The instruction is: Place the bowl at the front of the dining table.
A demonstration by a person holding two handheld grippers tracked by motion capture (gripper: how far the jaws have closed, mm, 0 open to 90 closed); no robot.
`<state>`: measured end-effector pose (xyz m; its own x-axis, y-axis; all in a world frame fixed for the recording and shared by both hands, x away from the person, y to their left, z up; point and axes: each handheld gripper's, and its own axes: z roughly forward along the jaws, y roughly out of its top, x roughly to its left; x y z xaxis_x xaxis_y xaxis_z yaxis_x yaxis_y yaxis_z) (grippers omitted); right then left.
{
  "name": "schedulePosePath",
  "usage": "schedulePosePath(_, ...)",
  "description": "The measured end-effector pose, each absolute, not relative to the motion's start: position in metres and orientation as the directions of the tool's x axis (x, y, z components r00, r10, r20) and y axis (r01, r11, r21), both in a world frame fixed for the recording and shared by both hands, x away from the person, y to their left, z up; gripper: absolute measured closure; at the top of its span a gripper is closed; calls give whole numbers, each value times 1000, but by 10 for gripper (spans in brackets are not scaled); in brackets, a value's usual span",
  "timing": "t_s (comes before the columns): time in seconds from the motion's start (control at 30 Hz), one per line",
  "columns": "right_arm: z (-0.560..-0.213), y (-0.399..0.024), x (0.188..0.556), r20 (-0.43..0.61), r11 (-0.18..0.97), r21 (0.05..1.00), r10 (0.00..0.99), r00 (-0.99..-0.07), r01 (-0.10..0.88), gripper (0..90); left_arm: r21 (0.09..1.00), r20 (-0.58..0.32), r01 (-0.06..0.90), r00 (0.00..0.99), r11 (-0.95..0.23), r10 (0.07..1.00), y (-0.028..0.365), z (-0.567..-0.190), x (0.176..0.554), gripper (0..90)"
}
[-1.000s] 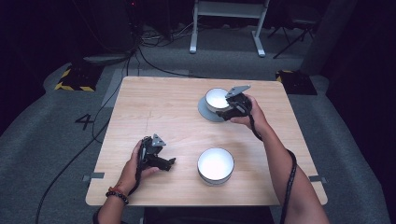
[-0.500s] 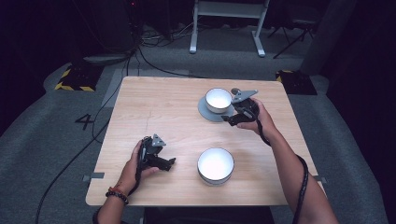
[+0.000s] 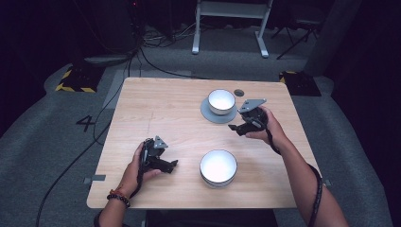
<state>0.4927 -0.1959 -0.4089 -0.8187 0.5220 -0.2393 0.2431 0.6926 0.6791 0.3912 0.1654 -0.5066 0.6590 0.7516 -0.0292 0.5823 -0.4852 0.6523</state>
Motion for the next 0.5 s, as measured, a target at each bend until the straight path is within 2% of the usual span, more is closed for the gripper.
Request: schedulePosePath(0.5, -409, -215, 468, -253, 710, 666, 505, -825, 230, 251, 652, -30, 583, 659, -485, 751, 165, -507, 391, 4)
